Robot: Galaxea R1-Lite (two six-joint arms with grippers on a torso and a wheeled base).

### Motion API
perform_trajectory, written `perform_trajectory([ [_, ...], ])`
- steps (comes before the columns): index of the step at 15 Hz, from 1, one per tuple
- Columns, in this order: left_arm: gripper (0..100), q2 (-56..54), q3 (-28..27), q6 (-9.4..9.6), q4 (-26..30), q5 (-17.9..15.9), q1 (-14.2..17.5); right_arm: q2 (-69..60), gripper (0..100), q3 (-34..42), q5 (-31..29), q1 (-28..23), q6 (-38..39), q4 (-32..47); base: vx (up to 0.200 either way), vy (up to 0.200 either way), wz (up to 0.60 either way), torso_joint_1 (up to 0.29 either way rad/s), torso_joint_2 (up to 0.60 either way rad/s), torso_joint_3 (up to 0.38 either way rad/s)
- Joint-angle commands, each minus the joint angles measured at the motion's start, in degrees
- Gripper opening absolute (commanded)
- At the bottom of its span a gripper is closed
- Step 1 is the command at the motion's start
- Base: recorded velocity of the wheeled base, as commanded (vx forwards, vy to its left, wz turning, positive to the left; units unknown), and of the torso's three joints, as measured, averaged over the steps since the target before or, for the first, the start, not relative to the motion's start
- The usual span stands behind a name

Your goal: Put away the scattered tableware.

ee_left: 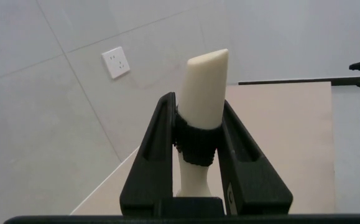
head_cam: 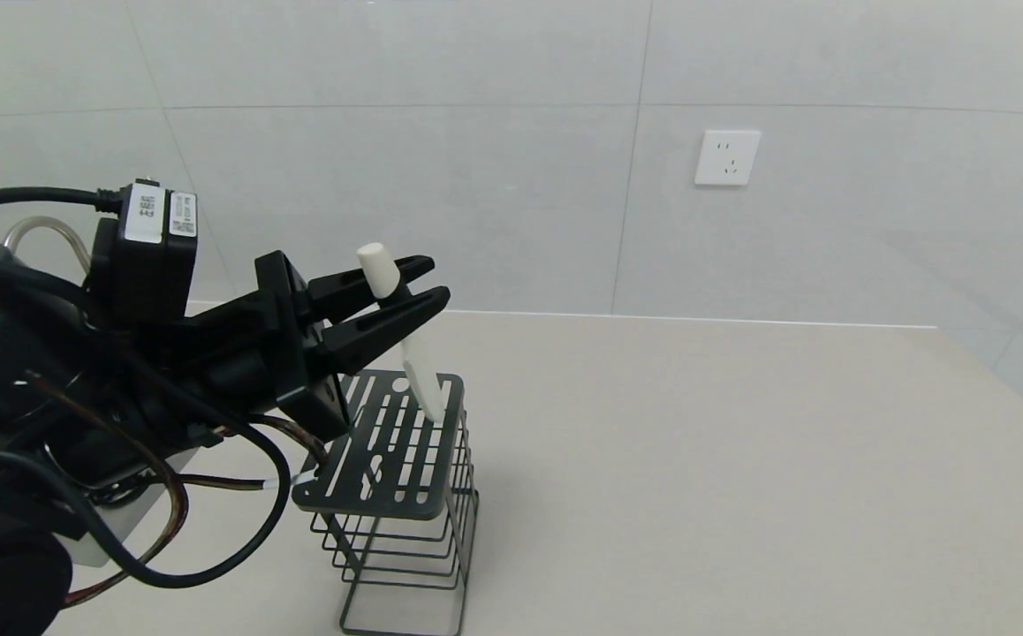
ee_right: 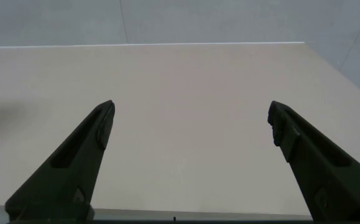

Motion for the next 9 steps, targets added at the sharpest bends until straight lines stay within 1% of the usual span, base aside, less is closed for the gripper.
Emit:
perform_trajectory([
  [1, 0, 0.32, 0.00, 0.04, -0.02, 0.00, -0.41, 0.08, 100, -0.02, -0.01, 0.00, 0.02, 0.00, 0.000, 0.000, 0.00, 0.000, 0.00, 0.000],
  [9, 0, 2.78, 0.18, 0.13, -0.19, 0.00, -0.41, 0.08, 100, -0.02, -0.01, 0.09, 0.02, 0.00, 0.000, 0.000, 0.00, 0.000, 0.00, 0.000],
])
